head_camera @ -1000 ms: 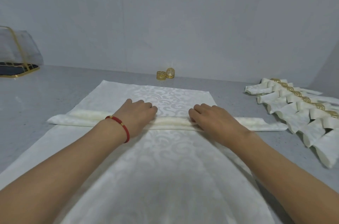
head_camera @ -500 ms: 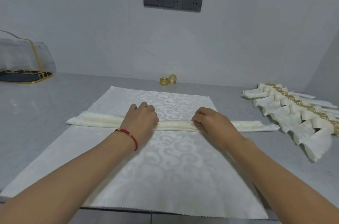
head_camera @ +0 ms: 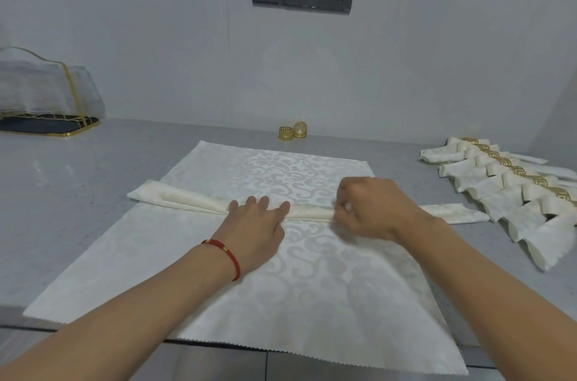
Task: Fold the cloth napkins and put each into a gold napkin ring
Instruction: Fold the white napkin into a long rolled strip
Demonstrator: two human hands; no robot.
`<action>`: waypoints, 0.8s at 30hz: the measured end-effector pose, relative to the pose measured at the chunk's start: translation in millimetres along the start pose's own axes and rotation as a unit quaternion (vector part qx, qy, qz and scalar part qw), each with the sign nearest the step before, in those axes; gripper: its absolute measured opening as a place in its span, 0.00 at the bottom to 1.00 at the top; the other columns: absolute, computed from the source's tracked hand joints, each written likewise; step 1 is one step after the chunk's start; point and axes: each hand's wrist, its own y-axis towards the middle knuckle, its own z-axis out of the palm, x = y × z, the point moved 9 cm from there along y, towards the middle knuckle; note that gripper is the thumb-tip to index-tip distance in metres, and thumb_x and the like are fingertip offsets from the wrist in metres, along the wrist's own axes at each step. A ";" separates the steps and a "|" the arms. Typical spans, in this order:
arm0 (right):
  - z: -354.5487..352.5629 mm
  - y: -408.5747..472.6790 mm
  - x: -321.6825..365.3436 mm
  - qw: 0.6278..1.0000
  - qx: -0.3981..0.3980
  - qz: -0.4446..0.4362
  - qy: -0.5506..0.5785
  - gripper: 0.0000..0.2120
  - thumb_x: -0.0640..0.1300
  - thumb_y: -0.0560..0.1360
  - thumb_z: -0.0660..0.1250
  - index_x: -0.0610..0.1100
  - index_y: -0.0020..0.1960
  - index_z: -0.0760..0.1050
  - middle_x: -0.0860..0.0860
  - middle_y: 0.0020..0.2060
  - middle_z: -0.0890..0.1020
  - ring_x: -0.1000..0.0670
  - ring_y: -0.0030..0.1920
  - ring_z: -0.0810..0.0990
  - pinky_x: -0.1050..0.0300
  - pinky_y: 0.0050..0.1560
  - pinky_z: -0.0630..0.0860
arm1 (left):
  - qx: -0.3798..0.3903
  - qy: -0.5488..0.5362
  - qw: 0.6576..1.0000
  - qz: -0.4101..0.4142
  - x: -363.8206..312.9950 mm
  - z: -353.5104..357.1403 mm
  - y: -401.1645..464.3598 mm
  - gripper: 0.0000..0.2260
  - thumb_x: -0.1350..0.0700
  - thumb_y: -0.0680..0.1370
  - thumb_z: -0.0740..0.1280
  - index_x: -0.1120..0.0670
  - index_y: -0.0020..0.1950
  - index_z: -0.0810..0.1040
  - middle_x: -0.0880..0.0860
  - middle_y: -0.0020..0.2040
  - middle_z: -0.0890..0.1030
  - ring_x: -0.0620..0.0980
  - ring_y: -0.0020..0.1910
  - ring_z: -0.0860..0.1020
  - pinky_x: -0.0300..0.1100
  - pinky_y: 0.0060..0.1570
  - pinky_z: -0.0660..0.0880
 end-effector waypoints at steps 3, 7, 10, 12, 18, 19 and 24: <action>16.6 29.4 3.4 0.986 0.000 0.100 0.135 0.22 0.61 0.83 0.54 0.51 0.66 0.78 0.50 0.66 0.77 0.47 0.66 0.75 0.45 0.66 0.71 | 0.005 -0.022 1.000 -0.009 0.1 -1.9 0.6 0.20 0.48 0.83 0.49 0.46 0.75 0.62 0.52 0.55 0.74 0.55 0.52 0.71 0.54 0.55 0.69; 83.7 28.8 14.6 0.970 0.121 0.173 0.118 0.36 0.70 0.81 0.40 0.53 0.83 0.49 0.46 0.83 0.47 0.45 0.83 0.43 0.35 0.79 0.41 | -0.003 -0.085 0.995 -0.049 5.7 -12.9 -3.7 0.19 0.47 0.85 0.46 0.44 0.73 0.65 0.51 0.56 0.78 0.56 0.54 0.74 0.52 0.55 0.69; 90.5 28.7 11.4 0.970 0.116 0.172 0.127 0.38 0.71 0.80 0.39 0.51 0.84 0.45 0.47 0.83 0.41 0.46 0.82 0.36 0.34 0.78 0.37 | -0.038 -0.124 0.980 -0.153 23.5 -26.1 5.5 0.16 0.44 0.83 0.51 0.45 0.46 0.75 0.49 0.41 0.79 0.56 0.48 0.77 0.48 0.44 0.67; 89.0 30.1 10.7 0.968 0.124 0.174 0.131 0.40 0.73 0.79 0.39 0.52 0.84 0.43 0.47 0.83 0.39 0.46 0.82 0.33 0.34 0.78 0.34 | -0.044 -0.103 0.975 -0.193 30.2 -32.1 14.8 0.14 0.43 0.81 0.59 0.47 0.42 0.80 0.47 0.40 0.79 0.54 0.46 0.77 0.46 0.43 0.66; 90.4 31.3 8.6 0.955 0.167 0.175 0.173 0.45 0.76 0.76 0.45 0.53 0.84 0.39 0.48 0.82 0.36 0.47 0.80 0.30 0.35 0.77 0.31 | 0.072 -0.155 0.974 -0.146 29.8 -21.7 39.0 0.06 0.48 0.79 0.68 0.48 0.49 0.81 0.45 0.51 0.80 0.49 0.54 0.77 0.52 0.60 0.65; 90.6 32.0 8.1 0.954 0.171 0.173 0.173 0.45 0.76 0.76 0.47 0.53 0.84 0.39 0.48 0.82 0.36 0.47 0.80 0.30 0.35 0.77 0.31 | 0.104 -0.161 0.971 -0.141 28.9 -20.4 41.2 0.07 0.47 0.79 0.68 0.49 0.51 0.80 0.46 0.52 0.80 0.49 0.55 0.77 0.53 0.60 0.65; 90.4 34.0 8.8 0.949 0.179 0.166 0.199 0.47 0.76 0.75 0.52 0.54 0.84 0.41 0.48 0.83 0.39 0.47 0.81 0.31 0.36 0.78 0.32 | 0.254 -0.035 0.963 -0.082 7.9 -18.6 47.8 0.16 0.47 0.83 0.58 0.55 0.65 0.73 0.52 0.60 0.78 0.55 0.60 0.77 0.49 0.57 0.69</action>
